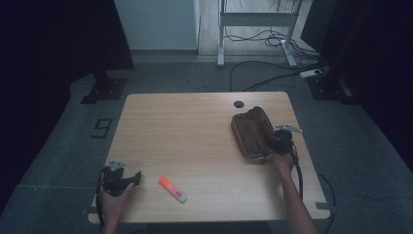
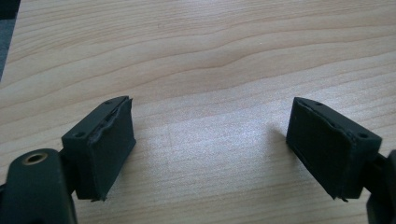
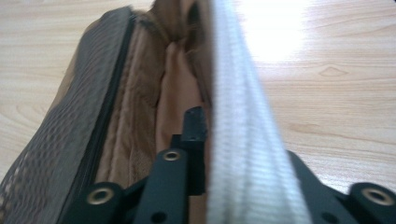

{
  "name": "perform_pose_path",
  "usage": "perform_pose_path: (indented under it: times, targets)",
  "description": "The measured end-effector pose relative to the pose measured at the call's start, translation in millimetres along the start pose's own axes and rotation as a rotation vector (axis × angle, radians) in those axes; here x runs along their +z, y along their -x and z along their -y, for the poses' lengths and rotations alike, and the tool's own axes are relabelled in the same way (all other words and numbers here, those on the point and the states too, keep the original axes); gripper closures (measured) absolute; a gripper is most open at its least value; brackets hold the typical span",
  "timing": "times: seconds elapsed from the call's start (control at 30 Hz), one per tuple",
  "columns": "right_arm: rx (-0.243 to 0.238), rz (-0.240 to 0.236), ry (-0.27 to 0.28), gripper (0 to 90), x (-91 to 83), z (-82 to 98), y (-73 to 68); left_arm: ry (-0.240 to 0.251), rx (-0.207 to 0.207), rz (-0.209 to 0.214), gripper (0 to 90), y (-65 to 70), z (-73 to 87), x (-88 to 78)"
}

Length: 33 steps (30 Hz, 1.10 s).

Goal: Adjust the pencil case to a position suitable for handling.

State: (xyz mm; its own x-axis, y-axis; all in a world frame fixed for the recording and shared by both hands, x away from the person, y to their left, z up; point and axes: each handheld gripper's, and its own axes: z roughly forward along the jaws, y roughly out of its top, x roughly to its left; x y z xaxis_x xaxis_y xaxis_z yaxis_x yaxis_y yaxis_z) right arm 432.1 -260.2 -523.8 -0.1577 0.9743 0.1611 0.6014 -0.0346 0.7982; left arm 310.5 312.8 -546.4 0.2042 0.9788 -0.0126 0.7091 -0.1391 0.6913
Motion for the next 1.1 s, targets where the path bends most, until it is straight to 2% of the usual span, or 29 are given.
perform_pose_path:
  times: [0.23,0.47,0.73,1.1]
  targets:
    - [0.031,-0.012,0.02,81.2,-3.0,0.1,1.9,0.0,0.0,0.0,15.1,0.0,0.0,0.0]
    - [0.061,-0.054,0.061,82.0,-11.0,4.4,6.1,-0.002,0.001,0.0,15.1,0.0,-0.1,-0.1]
    - [0.06,-0.1,0.122,82.5,-27.2,5.2,7.9,-0.002,0.001,0.0,15.1,0.0,-0.1,-0.1]
    - [0.053,-0.145,0.144,82.4,-39.6,8.1,7.3,0.0,0.0,0.0,15.1,0.0,0.0,0.0]
